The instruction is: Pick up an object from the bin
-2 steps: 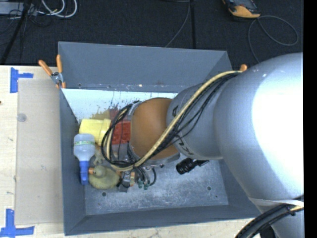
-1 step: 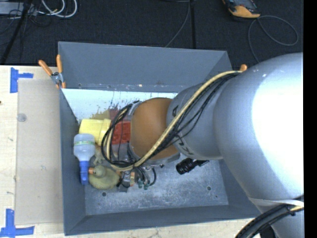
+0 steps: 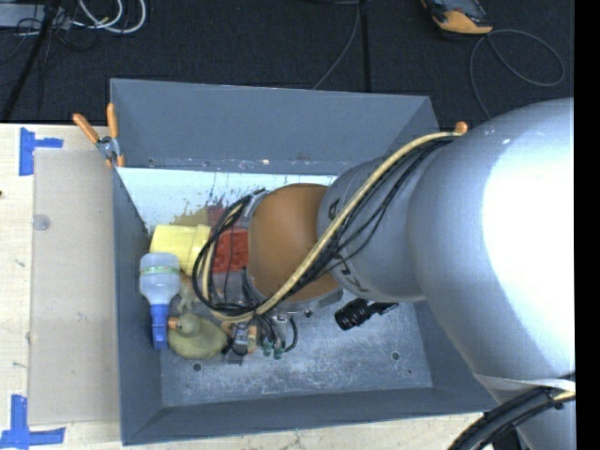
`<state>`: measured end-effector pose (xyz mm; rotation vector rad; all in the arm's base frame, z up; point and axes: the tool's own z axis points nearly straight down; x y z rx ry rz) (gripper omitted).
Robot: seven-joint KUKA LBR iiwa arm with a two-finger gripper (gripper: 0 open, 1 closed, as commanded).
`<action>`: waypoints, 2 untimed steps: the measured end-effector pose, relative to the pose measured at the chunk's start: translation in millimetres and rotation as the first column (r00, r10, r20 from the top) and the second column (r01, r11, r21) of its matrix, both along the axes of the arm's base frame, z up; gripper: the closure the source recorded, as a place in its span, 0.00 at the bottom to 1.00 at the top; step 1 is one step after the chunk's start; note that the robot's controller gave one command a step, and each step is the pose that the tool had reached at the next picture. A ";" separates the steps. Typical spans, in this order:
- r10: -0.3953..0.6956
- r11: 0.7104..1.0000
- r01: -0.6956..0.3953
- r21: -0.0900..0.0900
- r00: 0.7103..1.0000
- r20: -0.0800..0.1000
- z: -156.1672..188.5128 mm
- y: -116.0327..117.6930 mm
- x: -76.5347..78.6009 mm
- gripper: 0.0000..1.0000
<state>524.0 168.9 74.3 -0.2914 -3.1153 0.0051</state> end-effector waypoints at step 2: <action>-0.001 1.000 0.001 -0.001 1.000 -0.005 30.8 -0.3 -1.4 1.00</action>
Offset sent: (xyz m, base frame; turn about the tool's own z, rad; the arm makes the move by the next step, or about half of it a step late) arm -0.0003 -0.0001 0.1214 0.0000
